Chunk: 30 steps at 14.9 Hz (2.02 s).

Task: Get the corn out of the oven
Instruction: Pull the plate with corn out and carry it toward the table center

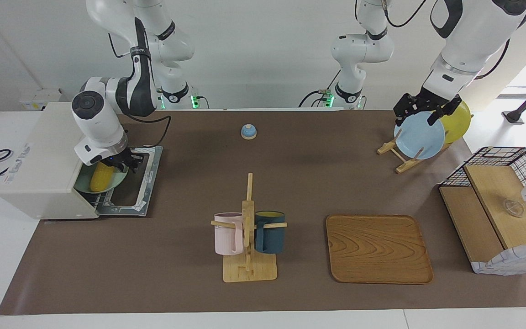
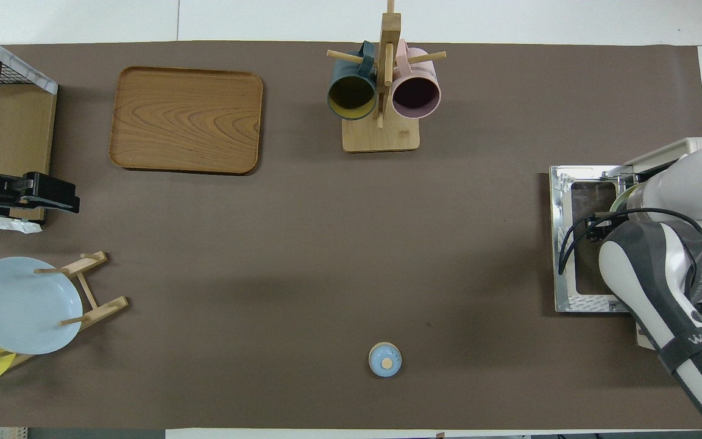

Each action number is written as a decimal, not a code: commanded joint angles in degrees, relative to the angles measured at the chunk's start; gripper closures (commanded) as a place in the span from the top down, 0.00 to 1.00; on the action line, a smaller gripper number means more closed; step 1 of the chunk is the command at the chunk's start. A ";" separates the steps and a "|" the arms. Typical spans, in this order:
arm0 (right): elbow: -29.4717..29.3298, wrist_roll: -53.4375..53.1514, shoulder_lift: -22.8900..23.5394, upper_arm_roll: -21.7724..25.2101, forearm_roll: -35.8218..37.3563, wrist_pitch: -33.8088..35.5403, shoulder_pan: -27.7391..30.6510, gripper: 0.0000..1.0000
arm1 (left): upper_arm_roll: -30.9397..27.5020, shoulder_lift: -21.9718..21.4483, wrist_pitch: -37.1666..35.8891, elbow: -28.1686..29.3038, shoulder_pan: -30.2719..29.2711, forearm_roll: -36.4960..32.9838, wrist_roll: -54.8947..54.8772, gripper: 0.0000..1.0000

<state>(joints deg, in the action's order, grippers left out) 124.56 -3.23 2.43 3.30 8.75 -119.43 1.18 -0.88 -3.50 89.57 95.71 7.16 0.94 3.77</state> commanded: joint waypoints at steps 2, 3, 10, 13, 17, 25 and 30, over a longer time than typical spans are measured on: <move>1.12 -0.72 -2.08 -0.75 1.27 0.76 0.05 0.00 | -0.08 -1.78 1.31 2.20 0.31 -0.94 0.45 1.00; 0.86 -0.64 -2.08 -0.75 1.27 2.25 -0.73 0.00 | -0.08 -1.78 1.31 2.11 0.31 -0.94 0.45 1.00; -14.32 -0.63 2.30 -0.84 1.27 16.75 -13.19 0.00 | -0.17 -1.78 1.31 2.11 0.14 -0.94 0.27 1.00; -18.65 -4.21 3.36 -0.84 0.48 18.88 -22.07 0.00 | -0.17 -1.78 1.22 2.11 0.14 -0.94 0.27 1.00; -24.89 -15.92 8.28 -1.19 -3.71 17.66 -32.01 0.00 | -0.17 -1.78 1.22 2.20 -0.13 -0.94 0.19 1.00; -32.74 -36.49 25.87 -1.98 -6.11 1.15 -46.44 0.00 | -0.44 -1.87 1.66 2.64 -1.53 -0.94 -0.43 1.00; -27.89 -40.52 24.72 -1.98 -8.98 -4.05 -46.01 0.19 | -0.44 -2.74 3.94 5.10 -1.71 -0.94 -0.34 1.00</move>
<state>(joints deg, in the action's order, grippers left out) 93.08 -41.37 29.42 1.62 2.66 -120.51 -45.84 -1.62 -3.77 90.99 97.14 5.94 0.94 3.73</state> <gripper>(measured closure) 0.974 0.000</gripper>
